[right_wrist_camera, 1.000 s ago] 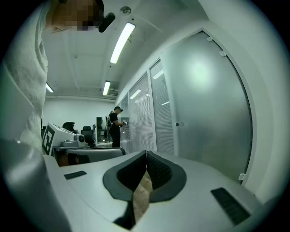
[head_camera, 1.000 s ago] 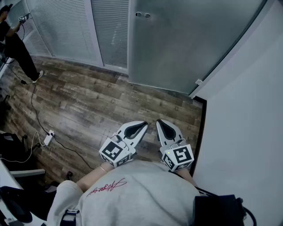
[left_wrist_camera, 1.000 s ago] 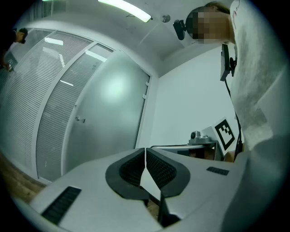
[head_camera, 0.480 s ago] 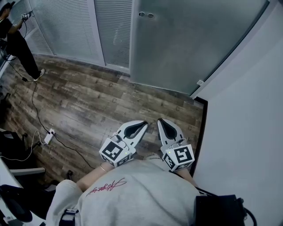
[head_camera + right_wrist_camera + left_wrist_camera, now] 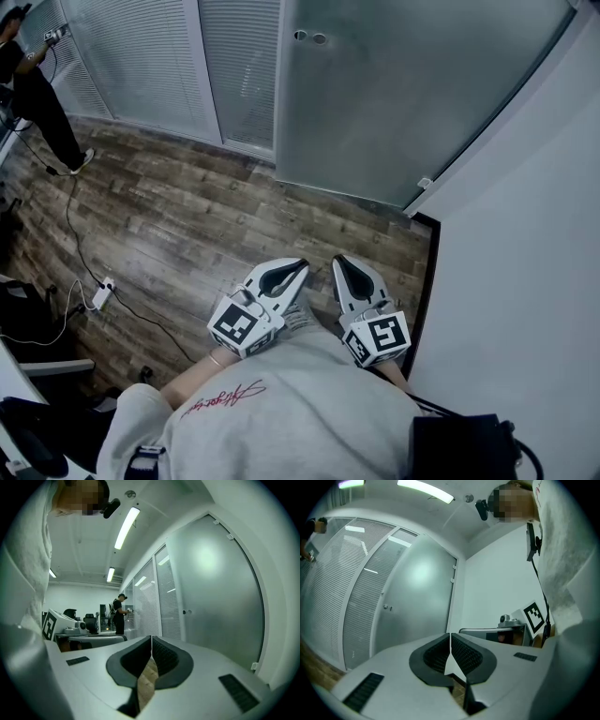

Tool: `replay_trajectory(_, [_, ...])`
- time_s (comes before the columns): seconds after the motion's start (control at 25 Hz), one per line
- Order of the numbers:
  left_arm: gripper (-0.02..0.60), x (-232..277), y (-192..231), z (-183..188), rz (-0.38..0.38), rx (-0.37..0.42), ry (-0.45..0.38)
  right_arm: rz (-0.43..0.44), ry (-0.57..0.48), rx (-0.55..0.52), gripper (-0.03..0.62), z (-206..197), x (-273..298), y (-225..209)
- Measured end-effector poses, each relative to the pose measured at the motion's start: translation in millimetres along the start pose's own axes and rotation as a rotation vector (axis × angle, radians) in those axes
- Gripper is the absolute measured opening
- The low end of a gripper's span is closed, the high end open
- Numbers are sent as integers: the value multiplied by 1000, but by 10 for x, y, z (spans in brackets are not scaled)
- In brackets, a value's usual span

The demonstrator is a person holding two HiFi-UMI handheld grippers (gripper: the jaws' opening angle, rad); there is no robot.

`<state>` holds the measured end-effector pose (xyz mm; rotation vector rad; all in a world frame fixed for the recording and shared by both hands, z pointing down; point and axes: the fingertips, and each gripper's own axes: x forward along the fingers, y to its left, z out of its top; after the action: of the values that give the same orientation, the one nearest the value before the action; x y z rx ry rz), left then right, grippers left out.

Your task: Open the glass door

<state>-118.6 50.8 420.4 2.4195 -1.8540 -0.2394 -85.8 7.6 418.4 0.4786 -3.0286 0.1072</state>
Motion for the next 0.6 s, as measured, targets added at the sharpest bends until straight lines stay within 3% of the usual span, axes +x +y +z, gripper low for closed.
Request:
replay_trajectory(0.2, [23, 188, 426, -39, 34, 18, 5, 6, -7, 55, 20, -7, 424, -262])
replay_trajectory(0.6, [23, 836, 1225, -8, 22, -25, 24, -17, -23, 28, 20, 168, 1284, -890])
